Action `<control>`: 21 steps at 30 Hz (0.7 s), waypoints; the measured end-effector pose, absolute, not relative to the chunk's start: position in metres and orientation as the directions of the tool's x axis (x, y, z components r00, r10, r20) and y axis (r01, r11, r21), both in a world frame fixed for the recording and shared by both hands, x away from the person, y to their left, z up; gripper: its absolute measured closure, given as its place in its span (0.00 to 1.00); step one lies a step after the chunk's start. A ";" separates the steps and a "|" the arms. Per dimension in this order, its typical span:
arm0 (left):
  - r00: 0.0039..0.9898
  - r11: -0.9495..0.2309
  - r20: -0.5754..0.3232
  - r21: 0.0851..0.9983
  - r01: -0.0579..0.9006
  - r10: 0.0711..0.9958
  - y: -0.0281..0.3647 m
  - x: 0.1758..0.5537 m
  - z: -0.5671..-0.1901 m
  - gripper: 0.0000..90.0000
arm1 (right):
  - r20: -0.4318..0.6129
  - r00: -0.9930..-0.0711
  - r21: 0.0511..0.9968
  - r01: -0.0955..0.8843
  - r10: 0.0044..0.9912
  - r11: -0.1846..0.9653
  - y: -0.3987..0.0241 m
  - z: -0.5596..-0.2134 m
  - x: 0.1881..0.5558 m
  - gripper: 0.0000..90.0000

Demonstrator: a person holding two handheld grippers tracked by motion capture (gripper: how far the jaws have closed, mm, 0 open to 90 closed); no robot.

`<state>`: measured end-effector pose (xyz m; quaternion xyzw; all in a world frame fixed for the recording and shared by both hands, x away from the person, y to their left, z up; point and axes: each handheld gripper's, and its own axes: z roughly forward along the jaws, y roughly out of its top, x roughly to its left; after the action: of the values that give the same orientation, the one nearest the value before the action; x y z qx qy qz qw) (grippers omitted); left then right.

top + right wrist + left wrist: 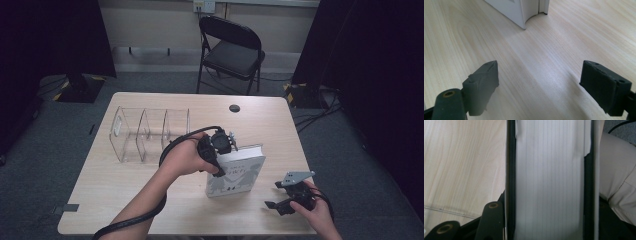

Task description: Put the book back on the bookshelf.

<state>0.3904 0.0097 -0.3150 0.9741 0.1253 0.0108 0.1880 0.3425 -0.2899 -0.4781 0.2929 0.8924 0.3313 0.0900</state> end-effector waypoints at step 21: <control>0.972 -0.908 -0.011 0.353 0.225 0.236 0.007 0.393 -0.315 0.55 | 0.002 -0.822 0.700 0.408 0.570 0.586 -0.293 -0.496 0.340 0.15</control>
<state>0.3934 0.0068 -0.3145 0.9767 0.1180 0.0157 0.1786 0.3395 -0.2931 -0.4957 0.2767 0.8834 0.3611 0.1122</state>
